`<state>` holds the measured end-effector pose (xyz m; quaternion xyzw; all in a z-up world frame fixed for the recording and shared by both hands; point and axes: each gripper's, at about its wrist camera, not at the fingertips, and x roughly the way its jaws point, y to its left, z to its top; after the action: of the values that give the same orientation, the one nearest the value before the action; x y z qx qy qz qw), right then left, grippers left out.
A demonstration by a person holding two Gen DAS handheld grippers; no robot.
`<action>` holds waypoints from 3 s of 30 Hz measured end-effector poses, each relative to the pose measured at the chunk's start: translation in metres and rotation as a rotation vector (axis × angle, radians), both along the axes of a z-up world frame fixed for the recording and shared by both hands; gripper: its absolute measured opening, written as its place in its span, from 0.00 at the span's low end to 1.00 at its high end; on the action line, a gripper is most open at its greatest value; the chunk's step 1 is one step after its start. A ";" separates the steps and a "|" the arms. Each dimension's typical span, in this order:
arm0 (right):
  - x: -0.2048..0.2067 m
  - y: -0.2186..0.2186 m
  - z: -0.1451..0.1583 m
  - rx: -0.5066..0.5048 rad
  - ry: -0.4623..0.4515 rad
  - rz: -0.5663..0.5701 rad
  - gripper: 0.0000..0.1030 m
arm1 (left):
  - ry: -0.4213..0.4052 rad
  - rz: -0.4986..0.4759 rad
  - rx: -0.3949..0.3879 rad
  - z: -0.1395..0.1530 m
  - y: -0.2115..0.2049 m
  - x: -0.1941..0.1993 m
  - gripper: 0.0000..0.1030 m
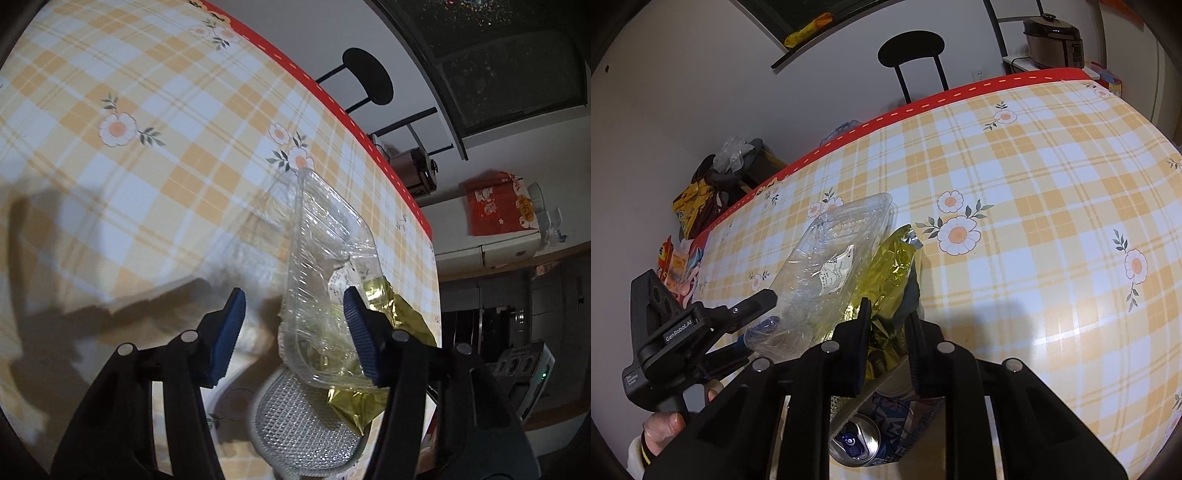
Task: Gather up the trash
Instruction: 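Grasp the gold foil wrapper with the right tool while the left tool grasps the clear plastic container, then lift the gold foil and the clear container off the table with both tools, then open the right tool over the bin to drop the gold foil while the left tool holds the container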
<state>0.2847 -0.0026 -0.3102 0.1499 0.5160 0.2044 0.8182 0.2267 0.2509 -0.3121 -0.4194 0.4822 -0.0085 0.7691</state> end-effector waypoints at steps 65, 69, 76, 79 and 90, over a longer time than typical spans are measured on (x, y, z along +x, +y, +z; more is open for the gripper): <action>-0.093 -0.244 0.084 0.022 -0.287 -0.102 0.16 | -0.215 0.205 0.362 0.157 -0.077 -0.172 0.14; -0.095 -0.287 0.078 -0.005 -0.281 -0.160 0.16 | -0.220 0.169 0.360 0.157 -0.105 -0.159 0.14; -0.101 -0.377 0.066 -0.069 -0.257 -0.317 0.16 | -0.219 0.117 0.359 0.155 -0.144 -0.143 0.14; -0.103 -0.410 0.061 -0.114 -0.247 -0.374 0.16 | -0.215 0.101 0.358 0.152 -0.157 -0.138 0.14; -0.101 -0.505 0.040 -0.293 -0.208 -0.483 0.16 | -0.199 0.058 0.359 0.143 -0.194 -0.130 0.14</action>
<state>0.1837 -0.5072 -0.2704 0.1270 0.4028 -0.0585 0.9045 0.0967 0.0572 -0.1694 -0.2862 0.3853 0.0581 0.8754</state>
